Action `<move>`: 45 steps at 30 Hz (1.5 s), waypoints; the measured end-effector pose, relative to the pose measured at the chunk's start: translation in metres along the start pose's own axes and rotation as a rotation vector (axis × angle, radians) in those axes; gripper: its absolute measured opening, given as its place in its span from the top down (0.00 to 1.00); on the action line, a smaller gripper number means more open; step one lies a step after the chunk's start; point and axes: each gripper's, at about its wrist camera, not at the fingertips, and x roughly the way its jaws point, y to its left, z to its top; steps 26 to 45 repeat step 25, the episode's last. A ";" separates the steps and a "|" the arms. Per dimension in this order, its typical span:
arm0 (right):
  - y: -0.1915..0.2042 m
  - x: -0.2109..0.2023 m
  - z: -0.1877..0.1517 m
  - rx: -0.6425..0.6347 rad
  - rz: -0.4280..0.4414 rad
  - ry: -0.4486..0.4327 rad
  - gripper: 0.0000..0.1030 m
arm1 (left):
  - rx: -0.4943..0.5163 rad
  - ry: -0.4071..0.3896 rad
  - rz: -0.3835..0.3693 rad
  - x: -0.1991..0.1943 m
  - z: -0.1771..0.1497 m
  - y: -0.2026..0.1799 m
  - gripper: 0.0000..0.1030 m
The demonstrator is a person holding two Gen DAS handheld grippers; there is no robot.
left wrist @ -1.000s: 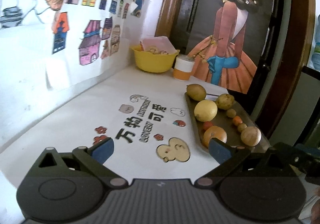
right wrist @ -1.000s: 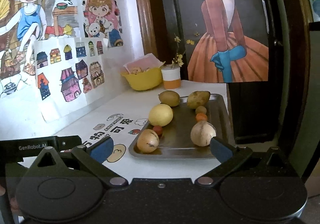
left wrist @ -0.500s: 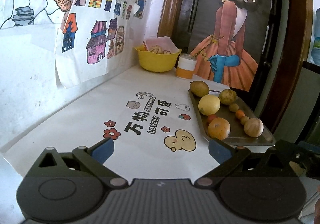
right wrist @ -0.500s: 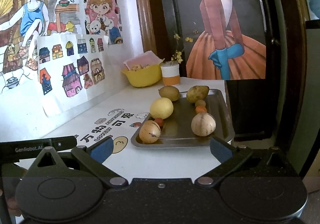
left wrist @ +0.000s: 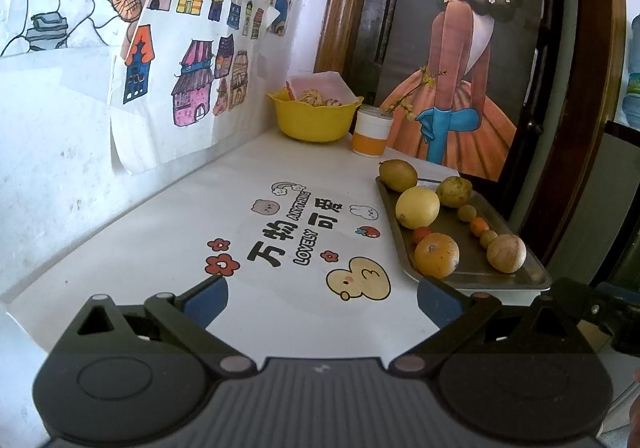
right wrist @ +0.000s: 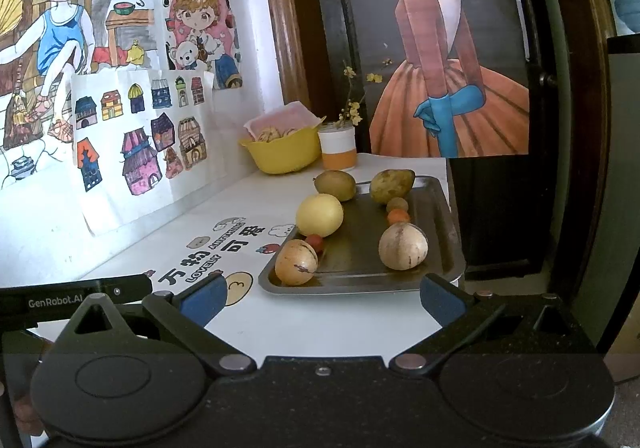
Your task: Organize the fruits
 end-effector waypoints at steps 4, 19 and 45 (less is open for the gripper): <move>0.001 0.000 0.000 -0.001 -0.001 -0.001 0.01 | 0.001 0.000 0.000 0.000 0.000 0.000 0.01; 0.000 0.007 -0.002 -0.003 0.009 0.019 0.01 | 0.003 0.005 0.015 0.002 -0.002 -0.003 0.01; -0.003 0.013 -0.004 -0.002 0.010 0.033 0.01 | 0.023 0.005 0.016 0.007 -0.004 -0.005 0.01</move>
